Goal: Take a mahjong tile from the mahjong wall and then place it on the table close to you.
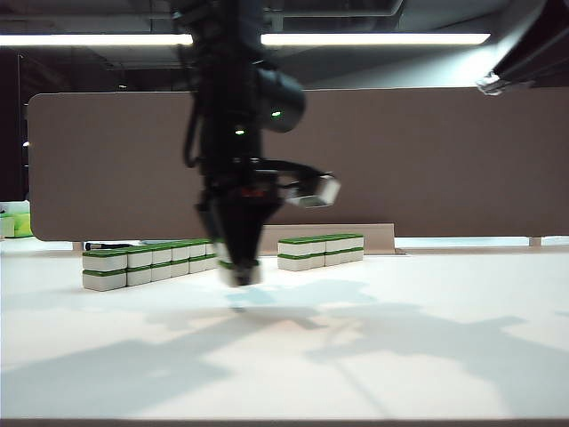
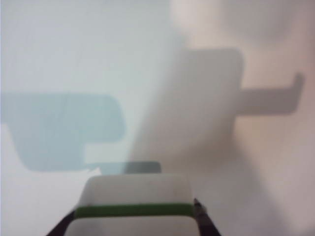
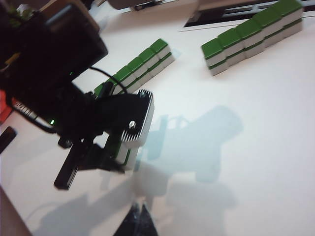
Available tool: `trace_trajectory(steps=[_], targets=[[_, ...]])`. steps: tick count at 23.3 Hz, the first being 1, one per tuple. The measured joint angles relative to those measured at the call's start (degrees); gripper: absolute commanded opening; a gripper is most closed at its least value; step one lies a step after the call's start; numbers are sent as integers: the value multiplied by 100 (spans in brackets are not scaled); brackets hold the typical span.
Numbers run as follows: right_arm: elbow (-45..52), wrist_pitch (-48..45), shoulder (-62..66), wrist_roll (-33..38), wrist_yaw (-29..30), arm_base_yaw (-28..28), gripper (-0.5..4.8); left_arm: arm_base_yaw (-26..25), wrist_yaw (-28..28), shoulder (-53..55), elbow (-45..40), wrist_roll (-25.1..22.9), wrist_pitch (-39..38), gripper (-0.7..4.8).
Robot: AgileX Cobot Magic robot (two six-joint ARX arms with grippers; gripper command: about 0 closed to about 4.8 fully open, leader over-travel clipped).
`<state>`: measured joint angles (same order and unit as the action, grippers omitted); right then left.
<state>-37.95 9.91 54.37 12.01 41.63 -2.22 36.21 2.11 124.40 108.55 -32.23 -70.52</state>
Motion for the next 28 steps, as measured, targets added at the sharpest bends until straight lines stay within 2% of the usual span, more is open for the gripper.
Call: trace_trajectory(steps=[6,12,17,21,28], targets=[[0,-20,0,-7,-188,459,-1,710,-35,0,0,-214,566,183],[0,-15,0,-7,-195,476,-1,1172,120,0,0,-643,610,183],[0,-15,2,-7,-197,479,-1,1318,221,4,0,-745,791,182],[0,-11,2,-7,-234,560,-1,1325,542,46,7,-765,835,182],[0,-11,2,-7,-289,693,-1,1322,649,369,4,-765,643,183]])
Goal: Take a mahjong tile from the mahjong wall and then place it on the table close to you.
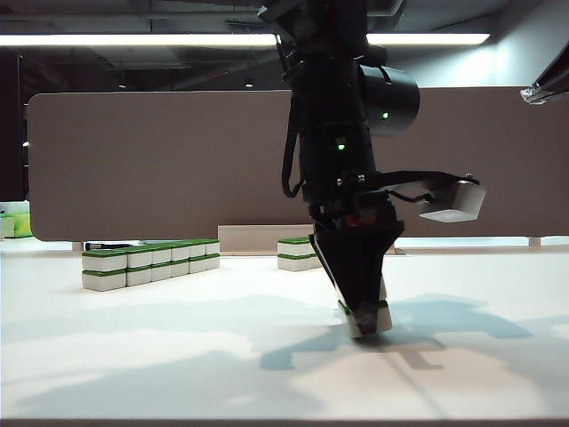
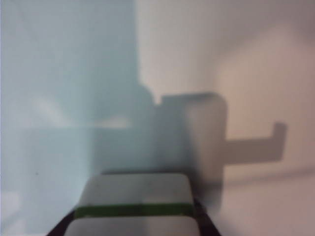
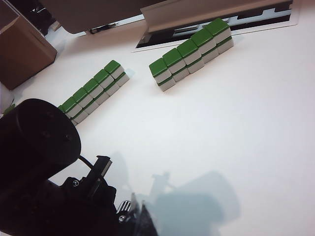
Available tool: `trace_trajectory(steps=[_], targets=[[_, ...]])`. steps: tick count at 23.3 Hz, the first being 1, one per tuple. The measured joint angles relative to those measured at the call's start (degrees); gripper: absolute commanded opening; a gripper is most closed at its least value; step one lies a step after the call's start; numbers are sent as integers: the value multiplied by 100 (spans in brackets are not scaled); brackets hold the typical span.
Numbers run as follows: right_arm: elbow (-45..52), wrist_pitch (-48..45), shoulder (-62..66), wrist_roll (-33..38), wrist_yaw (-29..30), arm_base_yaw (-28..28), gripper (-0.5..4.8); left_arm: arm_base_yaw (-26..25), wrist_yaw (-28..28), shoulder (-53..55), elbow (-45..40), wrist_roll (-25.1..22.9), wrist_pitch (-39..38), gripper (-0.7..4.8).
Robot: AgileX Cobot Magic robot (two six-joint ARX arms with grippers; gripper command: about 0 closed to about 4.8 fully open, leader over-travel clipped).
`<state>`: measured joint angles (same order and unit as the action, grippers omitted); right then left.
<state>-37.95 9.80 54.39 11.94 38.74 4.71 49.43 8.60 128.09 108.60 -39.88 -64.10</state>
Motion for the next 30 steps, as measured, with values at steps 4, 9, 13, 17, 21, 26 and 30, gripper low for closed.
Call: trace_trajectory(steps=[4,9,13,17,21,26,30], targets=[[0,0,-2,0,2,-7,-1,0,2,2,0,0,-4,183],[0,2,-2,0,2,-7,-1,0,7,17,4,0,7,183],[0,2,-2,0,2,-7,-1,22,-7,55,24,0,0,183],[0,2,-2,-2,2,-4,-1,33,-15,72,50,0,-17,184],[0,4,-2,0,2,-4,-1,33,-9,74,50,0,-15,188],[0,4,-2,0,2,-4,-1,33,-4,74,50,2,-17,188],[0,4,-2,0,2,-4,-1,33,59,76,48,4,-20,230]])
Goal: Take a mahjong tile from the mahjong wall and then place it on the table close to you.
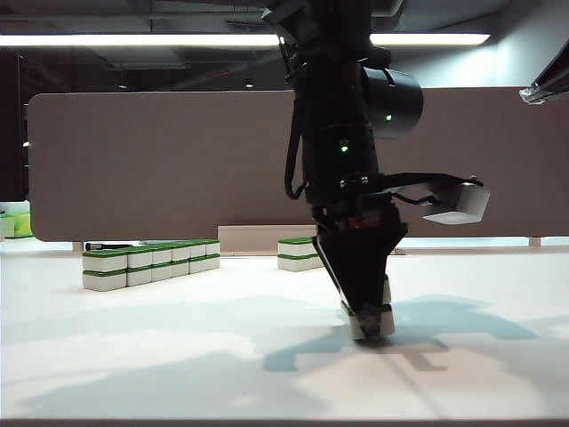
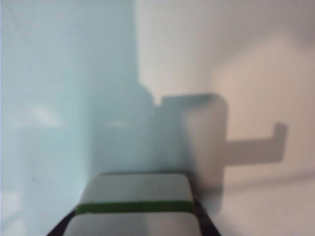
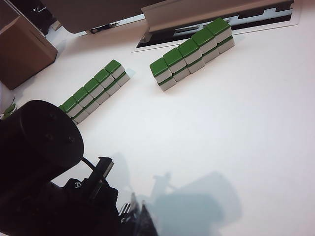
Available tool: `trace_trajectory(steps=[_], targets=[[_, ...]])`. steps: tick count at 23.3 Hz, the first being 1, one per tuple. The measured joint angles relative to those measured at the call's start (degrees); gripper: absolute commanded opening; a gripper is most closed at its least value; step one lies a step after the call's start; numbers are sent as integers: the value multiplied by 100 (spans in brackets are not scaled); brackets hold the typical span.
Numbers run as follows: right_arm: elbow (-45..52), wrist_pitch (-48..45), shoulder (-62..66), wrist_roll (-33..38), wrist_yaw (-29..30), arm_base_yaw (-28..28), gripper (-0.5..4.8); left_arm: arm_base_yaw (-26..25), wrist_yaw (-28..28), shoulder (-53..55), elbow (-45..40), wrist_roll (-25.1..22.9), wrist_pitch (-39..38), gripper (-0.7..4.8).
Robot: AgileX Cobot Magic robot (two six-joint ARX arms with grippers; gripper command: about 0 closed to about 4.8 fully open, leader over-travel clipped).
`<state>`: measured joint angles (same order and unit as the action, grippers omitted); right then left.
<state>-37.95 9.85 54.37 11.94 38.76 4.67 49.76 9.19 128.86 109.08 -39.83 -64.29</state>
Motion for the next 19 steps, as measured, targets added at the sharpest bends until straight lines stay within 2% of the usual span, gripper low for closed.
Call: trace_trajectory(steps=[3,5,15,19], targets=[[0,0,0,0,0,-2,-1,2,184,28,2,-2,0,230],[0,0,0,0,-2,-2,-1,2,195,28,2,0,0,247],[0,0,0,0,0,-2,-1,2,199,28,2,26,-42,250],[0,0,0,-2,0,-2,-1,2,229,28,2,92,-118,339]])
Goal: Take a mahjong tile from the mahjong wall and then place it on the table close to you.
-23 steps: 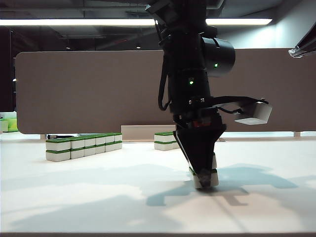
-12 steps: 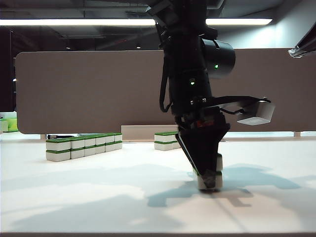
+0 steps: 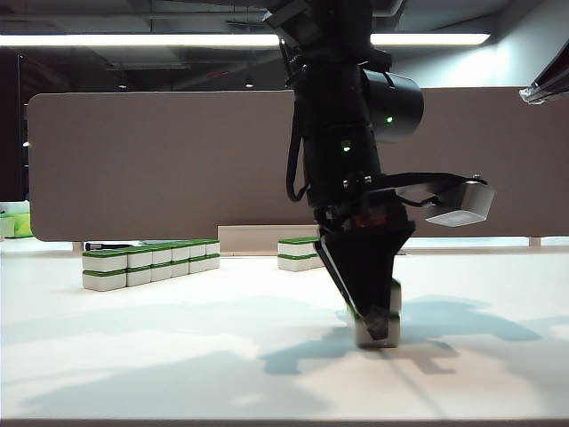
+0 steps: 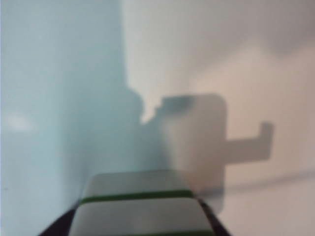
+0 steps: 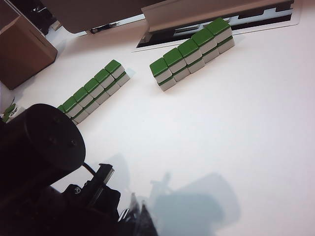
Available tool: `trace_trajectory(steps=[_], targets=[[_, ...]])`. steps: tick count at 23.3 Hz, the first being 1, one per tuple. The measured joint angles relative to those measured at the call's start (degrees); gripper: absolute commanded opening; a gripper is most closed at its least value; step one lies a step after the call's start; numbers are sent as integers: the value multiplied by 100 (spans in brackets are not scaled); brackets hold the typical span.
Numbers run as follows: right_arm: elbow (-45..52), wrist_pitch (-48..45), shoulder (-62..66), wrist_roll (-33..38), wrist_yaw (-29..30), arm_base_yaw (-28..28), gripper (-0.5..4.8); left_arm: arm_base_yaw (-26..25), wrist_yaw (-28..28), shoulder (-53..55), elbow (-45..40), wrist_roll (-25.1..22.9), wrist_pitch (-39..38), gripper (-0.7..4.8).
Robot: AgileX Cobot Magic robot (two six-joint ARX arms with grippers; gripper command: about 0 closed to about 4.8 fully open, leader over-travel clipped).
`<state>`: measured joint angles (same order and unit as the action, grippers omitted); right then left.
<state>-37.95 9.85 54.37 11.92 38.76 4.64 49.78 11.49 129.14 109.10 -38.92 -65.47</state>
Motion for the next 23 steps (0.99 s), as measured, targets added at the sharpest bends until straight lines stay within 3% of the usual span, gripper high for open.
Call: trace_trajectory(steps=[7,9,12,19,23], targets=[[0,0,0,2,0,0,-1,24,13,-7,2,2,-72,345],[0,0,0,2,0,0,-1,31,-133,-7,13,2,-122,353],[0,0,0,2,-2,0,-1,28,-459,-7,39,17,-341,408],[0,0,0,2,0,0,-1,31,-855,-7,42,151,-492,408],[0,2,0,2,0,0,-1,22,-1379,-7,22,221,-708,407]])
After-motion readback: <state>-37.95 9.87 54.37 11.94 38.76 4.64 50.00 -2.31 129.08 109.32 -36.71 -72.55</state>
